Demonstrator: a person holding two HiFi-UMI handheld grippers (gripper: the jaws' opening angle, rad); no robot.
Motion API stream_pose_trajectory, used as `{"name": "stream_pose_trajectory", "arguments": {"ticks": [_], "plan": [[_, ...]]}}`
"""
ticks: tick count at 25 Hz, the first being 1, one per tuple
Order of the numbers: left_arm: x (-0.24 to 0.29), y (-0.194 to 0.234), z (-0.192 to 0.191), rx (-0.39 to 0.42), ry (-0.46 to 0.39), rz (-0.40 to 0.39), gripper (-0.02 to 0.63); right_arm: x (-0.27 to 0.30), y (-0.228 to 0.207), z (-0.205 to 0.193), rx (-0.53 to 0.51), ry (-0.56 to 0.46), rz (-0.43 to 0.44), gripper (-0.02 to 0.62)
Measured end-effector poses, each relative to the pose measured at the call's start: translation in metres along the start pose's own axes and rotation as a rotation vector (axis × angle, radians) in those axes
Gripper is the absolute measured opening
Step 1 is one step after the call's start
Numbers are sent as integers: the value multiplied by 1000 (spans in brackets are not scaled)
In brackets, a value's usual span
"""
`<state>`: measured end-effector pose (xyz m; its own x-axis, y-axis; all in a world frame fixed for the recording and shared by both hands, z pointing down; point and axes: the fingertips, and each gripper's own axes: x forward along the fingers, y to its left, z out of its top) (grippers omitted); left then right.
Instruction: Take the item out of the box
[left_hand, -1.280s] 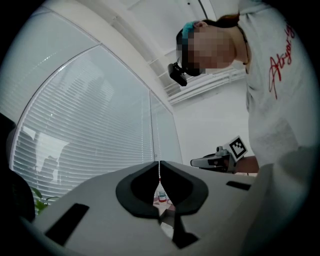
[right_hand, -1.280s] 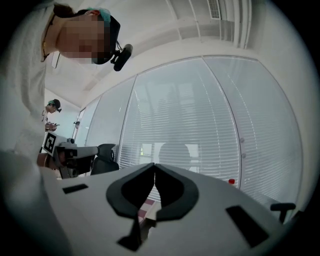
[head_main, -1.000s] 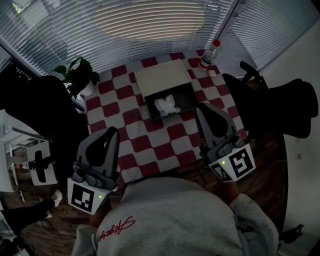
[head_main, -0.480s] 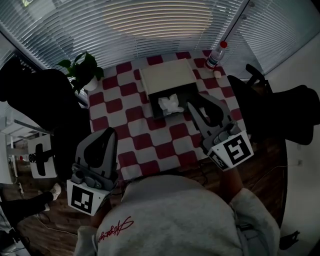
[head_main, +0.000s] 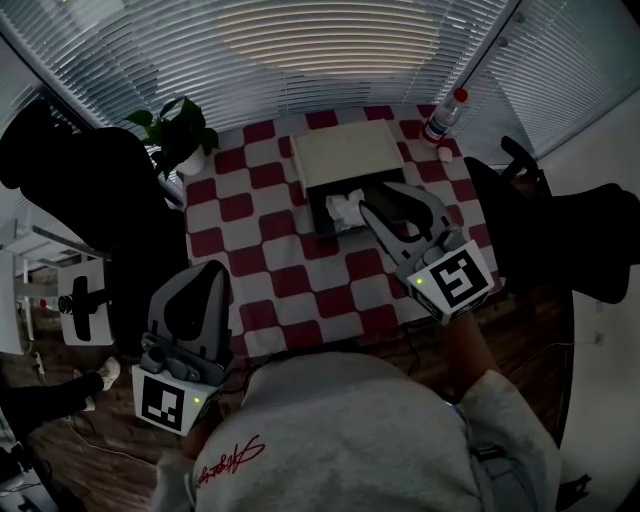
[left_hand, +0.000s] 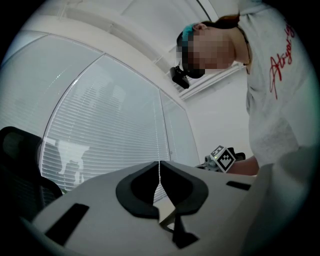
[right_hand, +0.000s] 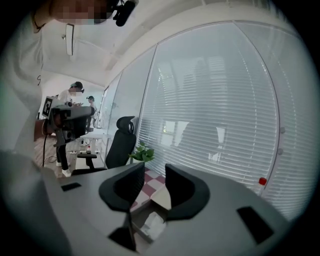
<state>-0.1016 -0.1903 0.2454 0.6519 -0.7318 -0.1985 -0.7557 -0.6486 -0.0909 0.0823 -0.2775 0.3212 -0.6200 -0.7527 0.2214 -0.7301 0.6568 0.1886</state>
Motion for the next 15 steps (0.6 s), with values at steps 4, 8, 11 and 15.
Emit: {"name": "stream_pose_trajectory", "arguments": {"ticks": [4, 8, 11, 15], "plan": [[-4, 1, 0, 2, 2, 16, 18, 9, 1, -14, -17, 38, 26, 140], [-9, 2, 1, 9, 7, 28, 18, 19, 0, -32, -4, 93, 51, 151], [-9, 3, 2, 13, 7, 35, 18, 26, -3, -45, -2, 133, 60, 155], [-13, 4, 3, 16, 10, 48, 18, 32, -4, -59, -12, 177, 67, 156]]}}
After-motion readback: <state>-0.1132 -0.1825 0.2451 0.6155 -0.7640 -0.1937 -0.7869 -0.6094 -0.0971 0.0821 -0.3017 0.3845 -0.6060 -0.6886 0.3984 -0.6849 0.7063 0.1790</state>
